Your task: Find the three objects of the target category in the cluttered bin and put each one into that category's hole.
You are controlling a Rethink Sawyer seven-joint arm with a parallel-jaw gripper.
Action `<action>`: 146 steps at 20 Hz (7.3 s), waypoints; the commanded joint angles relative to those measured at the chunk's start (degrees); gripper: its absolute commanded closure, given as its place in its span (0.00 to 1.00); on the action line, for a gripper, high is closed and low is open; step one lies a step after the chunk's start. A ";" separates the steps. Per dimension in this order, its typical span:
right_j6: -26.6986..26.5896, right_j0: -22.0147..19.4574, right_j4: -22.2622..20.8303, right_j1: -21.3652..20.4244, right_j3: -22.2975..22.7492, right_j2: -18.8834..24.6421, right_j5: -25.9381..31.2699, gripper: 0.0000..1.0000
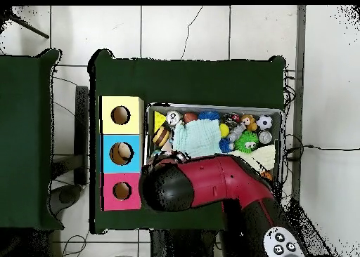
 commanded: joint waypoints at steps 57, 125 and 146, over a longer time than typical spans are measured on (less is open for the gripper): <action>-7.52 -3.08 -1.31 1.34 -0.55 -2.02 -0.40 1.00; -5.26 -7.07 -2.54 1.66 1.04 3.25 0.22 0.00; -3.80 -6.47 -3.56 1.85 0.09 3.21 2.07 0.00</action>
